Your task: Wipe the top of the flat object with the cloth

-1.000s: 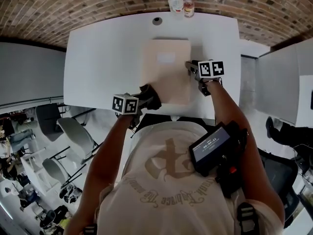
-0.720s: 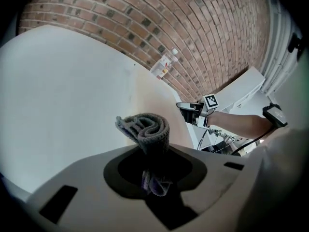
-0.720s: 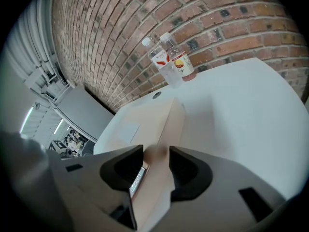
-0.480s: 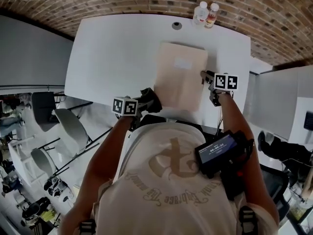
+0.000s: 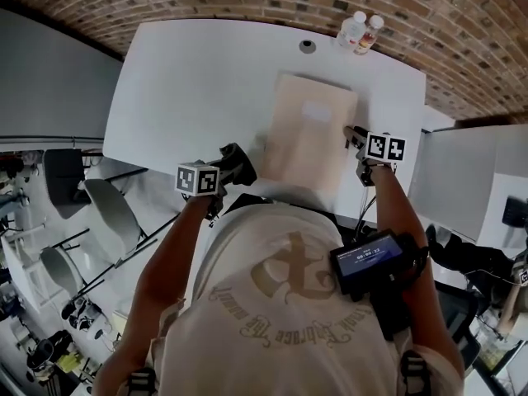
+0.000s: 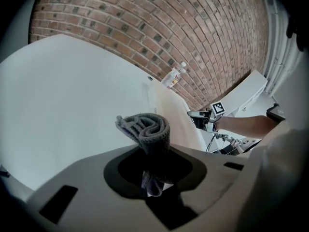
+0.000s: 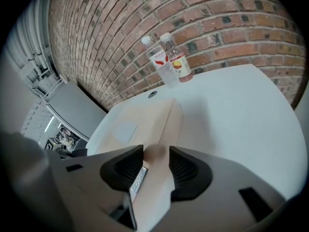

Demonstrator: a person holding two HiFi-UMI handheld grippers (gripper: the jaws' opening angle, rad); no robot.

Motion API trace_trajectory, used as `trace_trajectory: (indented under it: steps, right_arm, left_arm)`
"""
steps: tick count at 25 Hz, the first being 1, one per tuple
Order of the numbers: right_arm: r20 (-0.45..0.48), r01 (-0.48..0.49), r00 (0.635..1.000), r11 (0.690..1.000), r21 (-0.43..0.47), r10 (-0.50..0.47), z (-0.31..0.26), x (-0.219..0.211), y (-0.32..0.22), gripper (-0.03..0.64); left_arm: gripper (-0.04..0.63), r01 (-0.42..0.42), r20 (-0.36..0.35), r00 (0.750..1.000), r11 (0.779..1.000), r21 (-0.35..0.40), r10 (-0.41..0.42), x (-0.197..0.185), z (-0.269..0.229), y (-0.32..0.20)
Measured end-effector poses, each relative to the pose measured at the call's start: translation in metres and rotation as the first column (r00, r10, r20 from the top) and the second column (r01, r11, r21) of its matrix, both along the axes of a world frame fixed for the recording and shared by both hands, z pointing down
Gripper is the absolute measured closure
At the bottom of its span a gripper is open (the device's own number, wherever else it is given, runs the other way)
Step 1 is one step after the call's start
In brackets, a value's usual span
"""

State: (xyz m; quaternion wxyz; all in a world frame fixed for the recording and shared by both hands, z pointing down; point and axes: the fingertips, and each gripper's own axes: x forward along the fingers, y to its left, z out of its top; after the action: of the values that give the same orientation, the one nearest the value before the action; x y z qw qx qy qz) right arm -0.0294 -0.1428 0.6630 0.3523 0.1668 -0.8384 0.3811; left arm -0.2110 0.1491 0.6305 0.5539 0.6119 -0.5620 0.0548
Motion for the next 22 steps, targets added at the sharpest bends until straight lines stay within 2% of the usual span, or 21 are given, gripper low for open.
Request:
trace_trajectory:
  steps: [4, 8, 12, 15, 19, 22]
  right_arm:
    - [-0.015, 0.0, 1.0, 1.0, 0.016, 0.001, 0.0, -0.009, 0.003, 0.436]
    - [-0.049, 0.0, 0.999, 0.999, 0.049, 0.003, -0.002, -0.007, 0.001, 0.445]
    - [-0.075, -0.026, 0.997, 0.997, 0.068, 0.031, -0.003, -0.002, 0.002, 0.477]
    - [-0.059, -0.075, 0.995, 0.996, 0.037, 0.078, -0.003, -0.002, 0.002, 0.479]
    - [-0.053, -0.107, 0.993, 0.994, 0.008, 0.107, -0.001, 0.0, -0.001, 0.479]
    - [-0.053, -0.112, 0.992, 0.994, 0.003, 0.112, 0.0, 0.0, -0.001, 0.478]
  left_arm:
    - [0.491, 0.039, 0.028, 0.999, 0.998, 0.053, -0.041, -0.021, -0.009, -0.002]
    - [0.491, 0.095, 0.021, 0.995, 0.99, 0.099, -0.098, -0.028, -0.008, -0.019]
    - [0.491, 0.095, 0.038, 0.994, 0.987, 0.126, -0.1, -0.034, -0.006, -0.043]
    - [0.491, 0.091, 0.055, 0.994, 0.986, 0.142, -0.1, -0.046, -0.007, -0.064]
    - [0.491, 0.136, 0.0, 0.99, 0.975, 0.174, -0.138, -0.06, -0.003, -0.097]
    - [0.491, 0.17, 0.005, 0.985, 0.971, 0.165, -0.173, -0.079, 0.002, -0.119]
